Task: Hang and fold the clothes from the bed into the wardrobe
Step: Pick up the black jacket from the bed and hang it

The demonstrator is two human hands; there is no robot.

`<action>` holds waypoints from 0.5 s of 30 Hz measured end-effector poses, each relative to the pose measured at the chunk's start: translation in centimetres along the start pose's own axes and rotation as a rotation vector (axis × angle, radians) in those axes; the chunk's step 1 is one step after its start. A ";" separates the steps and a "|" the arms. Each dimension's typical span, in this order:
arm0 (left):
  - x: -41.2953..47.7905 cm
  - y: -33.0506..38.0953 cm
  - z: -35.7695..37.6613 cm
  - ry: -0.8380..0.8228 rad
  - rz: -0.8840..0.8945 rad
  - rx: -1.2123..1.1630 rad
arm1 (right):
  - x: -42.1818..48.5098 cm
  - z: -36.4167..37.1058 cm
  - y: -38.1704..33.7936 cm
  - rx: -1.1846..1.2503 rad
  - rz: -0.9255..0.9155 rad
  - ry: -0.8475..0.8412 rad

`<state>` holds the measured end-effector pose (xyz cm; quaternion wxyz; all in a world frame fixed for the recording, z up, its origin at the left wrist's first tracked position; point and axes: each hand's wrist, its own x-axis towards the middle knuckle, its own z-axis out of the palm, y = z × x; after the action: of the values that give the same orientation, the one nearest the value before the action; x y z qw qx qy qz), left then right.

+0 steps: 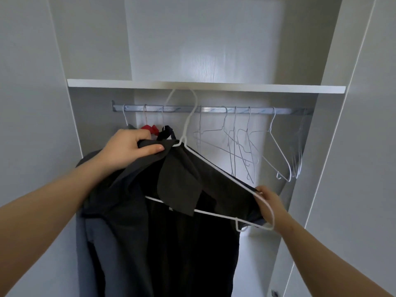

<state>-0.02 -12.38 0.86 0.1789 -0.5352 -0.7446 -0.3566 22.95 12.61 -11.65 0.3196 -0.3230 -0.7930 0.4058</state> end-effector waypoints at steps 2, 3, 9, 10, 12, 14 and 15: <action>0.1 -0.4 0.4 -0.026 0.028 0.134 | 0.2 -0.5 -0.1 -0.029 0.013 0.005; 0.2 -0.5 0.6 -0.029 0.053 0.200 | 0.2 -0.7 -0.1 -0.054 0.013 0.023; 0.6 -0.4 2.9 -0.004 0.216 0.529 | 0.8 -1.7 -0.4 -0.078 0.040 0.139; 0.6 -0.3 3.4 -0.020 0.232 0.576 | 0.9 -2.0 -0.5 -0.072 0.048 0.160; 0.6 -0.1 4.3 -0.077 0.231 0.694 | 1.1 -2.5 -1.0 -0.058 0.061 0.184; 0.6 0.1 5.2 -0.129 0.192 0.796 | 1.2 -2.9 -2.0 -0.030 0.080 0.176; 0.7 0.2 5.6 -0.143 0.160 0.816 | 1.2 -3.1 -2.6 -0.005 0.087 0.162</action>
<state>0.58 -7.83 -2.49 0.3513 -0.5000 -0.7913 0.0204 23.94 13.67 -7.68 0.3640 -0.3899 -0.7508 0.3897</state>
